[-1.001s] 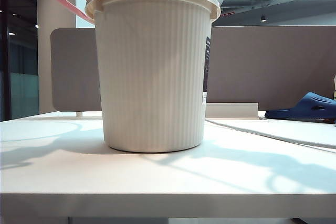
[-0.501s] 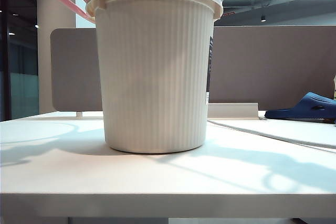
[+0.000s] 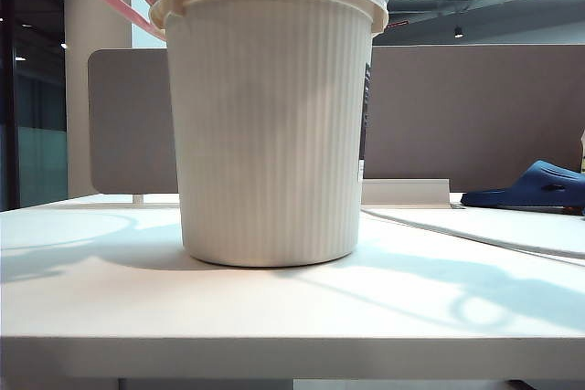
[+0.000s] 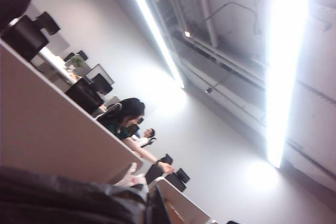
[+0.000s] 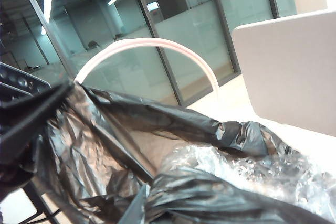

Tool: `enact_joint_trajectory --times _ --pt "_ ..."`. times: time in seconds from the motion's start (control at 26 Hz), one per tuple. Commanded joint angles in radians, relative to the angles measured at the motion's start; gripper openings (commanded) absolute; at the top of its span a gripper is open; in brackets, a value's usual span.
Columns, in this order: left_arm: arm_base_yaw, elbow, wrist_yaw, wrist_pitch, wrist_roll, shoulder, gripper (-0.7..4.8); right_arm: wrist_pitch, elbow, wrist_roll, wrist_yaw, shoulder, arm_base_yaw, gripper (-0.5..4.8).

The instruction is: Open the ring lid of the trash can, pull out the black garbage bag inside, and place it on the table.

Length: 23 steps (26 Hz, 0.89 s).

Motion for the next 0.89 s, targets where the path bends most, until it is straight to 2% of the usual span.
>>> enact_joint_trajectory --times 0.04,0.15,0.62,0.89 --pt "0.000 0.078 0.035 -0.014 0.012 0.025 -0.06 0.010 0.031 -0.005 -0.007 0.000 -0.011 -0.05" --pt "-0.001 0.111 0.043 -0.022 0.056 0.026 -0.06 0.010 0.067 -0.005 -0.007 0.001 -0.014 -0.05" --pt "0.006 0.160 0.056 -0.022 0.056 0.026 -0.06 -0.019 0.177 -0.001 -0.021 0.053 -0.020 -0.05" --pt "0.005 0.235 0.096 -0.059 0.099 0.026 -0.06 -0.021 0.228 0.000 -0.025 0.053 -0.021 -0.05"
